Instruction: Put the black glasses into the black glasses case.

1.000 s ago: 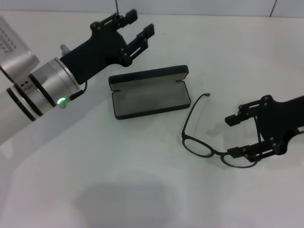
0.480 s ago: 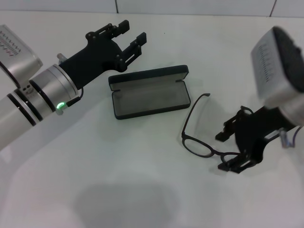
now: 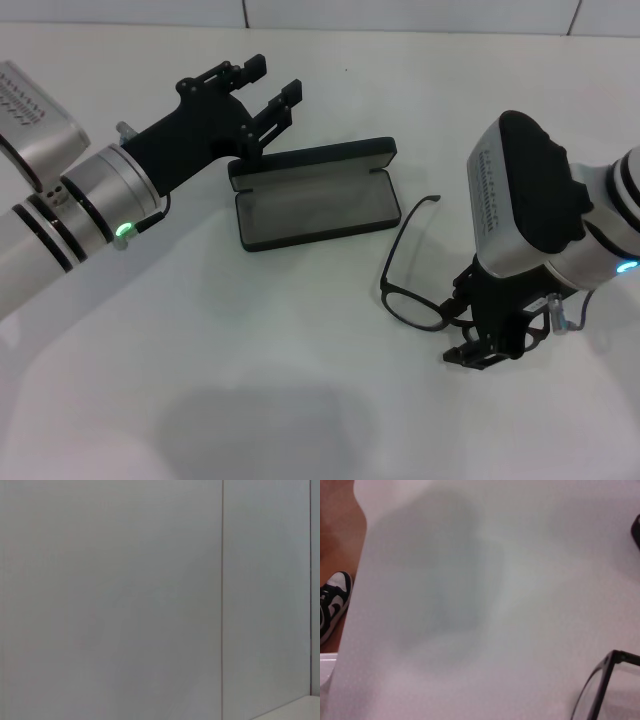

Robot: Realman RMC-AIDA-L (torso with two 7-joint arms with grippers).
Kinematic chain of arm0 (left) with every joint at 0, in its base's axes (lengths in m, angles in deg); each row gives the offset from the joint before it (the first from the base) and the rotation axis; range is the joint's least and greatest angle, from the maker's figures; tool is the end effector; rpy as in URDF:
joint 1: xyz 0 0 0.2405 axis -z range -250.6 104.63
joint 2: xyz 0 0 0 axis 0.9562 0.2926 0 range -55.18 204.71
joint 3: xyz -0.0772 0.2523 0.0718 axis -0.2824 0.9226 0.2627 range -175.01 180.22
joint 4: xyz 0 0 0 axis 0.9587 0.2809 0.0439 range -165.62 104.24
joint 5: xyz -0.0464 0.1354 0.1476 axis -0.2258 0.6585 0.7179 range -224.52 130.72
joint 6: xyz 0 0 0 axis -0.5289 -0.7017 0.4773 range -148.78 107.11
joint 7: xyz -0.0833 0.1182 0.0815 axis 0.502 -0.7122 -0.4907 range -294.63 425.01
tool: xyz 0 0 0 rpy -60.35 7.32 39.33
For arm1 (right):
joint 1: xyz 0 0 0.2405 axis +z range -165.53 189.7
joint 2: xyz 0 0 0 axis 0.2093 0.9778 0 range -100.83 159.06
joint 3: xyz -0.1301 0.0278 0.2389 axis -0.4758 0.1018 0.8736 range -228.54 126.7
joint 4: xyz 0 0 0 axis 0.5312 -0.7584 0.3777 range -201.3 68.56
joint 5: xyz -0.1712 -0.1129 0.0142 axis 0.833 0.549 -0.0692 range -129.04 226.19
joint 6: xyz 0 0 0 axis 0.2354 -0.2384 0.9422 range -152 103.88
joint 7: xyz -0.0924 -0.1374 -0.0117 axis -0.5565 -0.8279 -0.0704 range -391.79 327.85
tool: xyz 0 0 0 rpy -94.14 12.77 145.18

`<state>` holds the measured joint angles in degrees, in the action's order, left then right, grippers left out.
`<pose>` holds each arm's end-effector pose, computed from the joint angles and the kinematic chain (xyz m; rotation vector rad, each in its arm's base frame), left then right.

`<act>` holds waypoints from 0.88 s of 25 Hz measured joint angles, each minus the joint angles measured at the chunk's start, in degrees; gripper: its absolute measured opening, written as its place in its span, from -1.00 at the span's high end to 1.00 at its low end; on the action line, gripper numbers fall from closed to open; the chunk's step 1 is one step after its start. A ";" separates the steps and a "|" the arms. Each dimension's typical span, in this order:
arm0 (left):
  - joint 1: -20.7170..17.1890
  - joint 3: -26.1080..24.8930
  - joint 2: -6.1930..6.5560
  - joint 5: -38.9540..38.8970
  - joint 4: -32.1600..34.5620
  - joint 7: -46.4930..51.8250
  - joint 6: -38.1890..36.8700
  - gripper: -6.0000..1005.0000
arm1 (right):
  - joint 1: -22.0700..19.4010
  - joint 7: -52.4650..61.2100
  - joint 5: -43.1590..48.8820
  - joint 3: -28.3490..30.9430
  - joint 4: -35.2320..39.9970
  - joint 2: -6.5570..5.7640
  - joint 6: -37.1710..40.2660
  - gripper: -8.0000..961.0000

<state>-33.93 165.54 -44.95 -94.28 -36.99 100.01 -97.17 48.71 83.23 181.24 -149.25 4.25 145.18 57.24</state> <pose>-0.2533 0.3825 -0.0592 -2.1911 -0.3923 -0.9092 0.1804 0.3351 -0.0901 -3.0624 -0.0366 -0.5577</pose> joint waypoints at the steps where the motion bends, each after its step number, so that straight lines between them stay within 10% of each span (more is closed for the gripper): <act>1: 0.02 0.01 0.02 0.02 0.01 0.02 0.05 -0.04 | -0.05 -0.02 -0.16 -0.13 0.01 0.01 -0.13 -0.28; 14: 0.65 0.02 -0.03 3.23 0.06 0.80 -0.18 -0.04 | -1.00 -1.45 -0.34 1.72 1.53 -0.33 0.68 0.55; 22: 0.74 0.02 0.25 4.09 -0.18 5.05 -5.66 -0.04 | -8.54 -20.36 -12.26 24.48 4.23 -0.25 13.16 0.77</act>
<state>-33.18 165.56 -44.70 -90.19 -37.18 105.06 -102.83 40.18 62.87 168.98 -124.77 8.48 144.93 70.40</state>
